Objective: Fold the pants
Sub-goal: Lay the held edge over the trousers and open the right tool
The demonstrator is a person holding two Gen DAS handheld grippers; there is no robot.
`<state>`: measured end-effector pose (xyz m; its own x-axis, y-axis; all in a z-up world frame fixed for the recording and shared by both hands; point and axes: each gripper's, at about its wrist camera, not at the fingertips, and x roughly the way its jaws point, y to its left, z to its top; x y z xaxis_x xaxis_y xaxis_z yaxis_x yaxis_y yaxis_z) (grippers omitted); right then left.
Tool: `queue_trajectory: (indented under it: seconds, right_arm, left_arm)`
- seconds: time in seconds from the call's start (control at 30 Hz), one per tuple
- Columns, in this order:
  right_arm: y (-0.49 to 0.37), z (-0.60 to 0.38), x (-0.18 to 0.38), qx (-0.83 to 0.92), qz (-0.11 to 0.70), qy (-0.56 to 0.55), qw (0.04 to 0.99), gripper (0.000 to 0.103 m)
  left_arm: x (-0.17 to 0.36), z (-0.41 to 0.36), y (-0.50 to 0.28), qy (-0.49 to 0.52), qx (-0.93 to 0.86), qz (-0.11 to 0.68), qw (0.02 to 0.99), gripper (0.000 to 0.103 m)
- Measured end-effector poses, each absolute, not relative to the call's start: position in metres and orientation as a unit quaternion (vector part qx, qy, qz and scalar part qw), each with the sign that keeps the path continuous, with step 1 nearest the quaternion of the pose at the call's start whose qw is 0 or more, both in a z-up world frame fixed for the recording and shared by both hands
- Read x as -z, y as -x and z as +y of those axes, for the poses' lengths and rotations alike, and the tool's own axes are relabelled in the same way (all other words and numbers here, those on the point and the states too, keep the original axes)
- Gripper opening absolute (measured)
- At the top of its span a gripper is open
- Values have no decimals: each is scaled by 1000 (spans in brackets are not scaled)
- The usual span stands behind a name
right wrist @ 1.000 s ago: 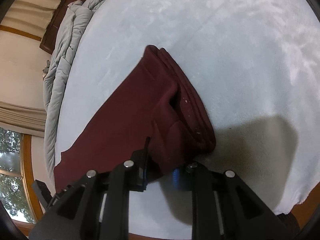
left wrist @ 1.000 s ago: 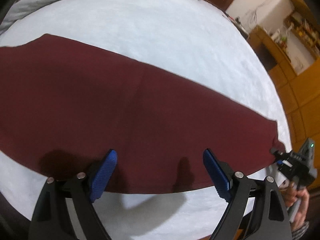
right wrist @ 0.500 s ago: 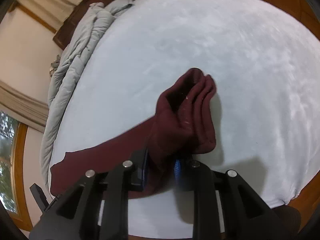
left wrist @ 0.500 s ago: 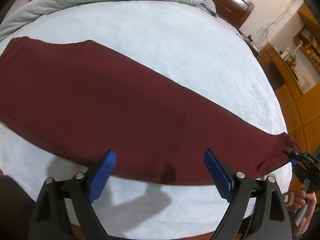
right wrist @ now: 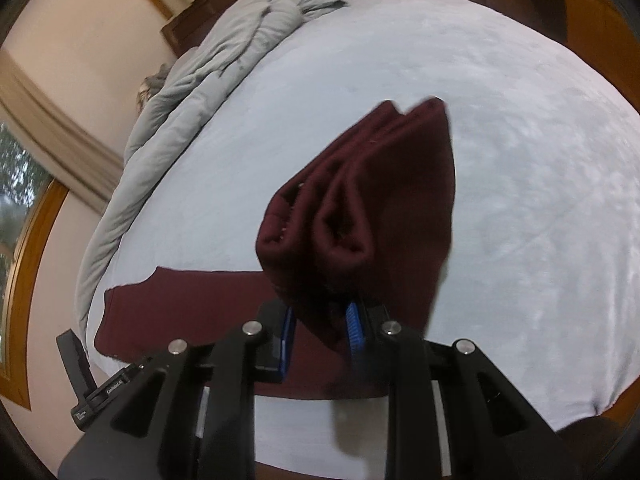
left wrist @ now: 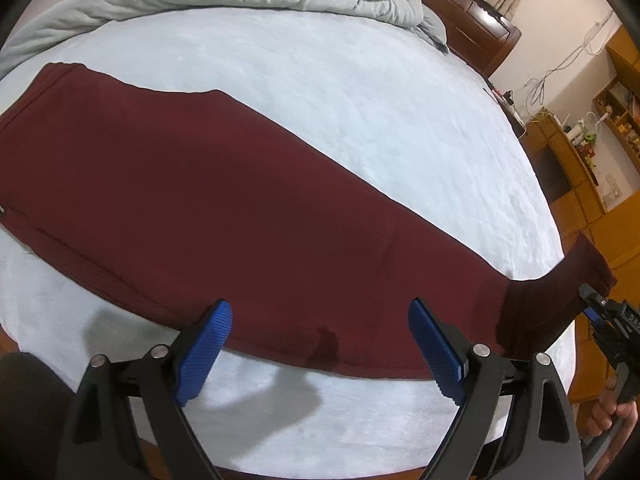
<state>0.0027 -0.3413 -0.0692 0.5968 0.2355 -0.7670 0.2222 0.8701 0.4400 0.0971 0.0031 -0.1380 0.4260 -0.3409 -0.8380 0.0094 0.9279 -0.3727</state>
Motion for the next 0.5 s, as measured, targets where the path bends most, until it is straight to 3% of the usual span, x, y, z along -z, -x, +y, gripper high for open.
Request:
queue_trajectory:
  seconds: [0.5]
  right_arm:
    - [-50, -230, 85, -79, 486, -197, 848, 22]
  left_arm:
    - [137, 47, -85, 188, 86, 519, 830, 90]
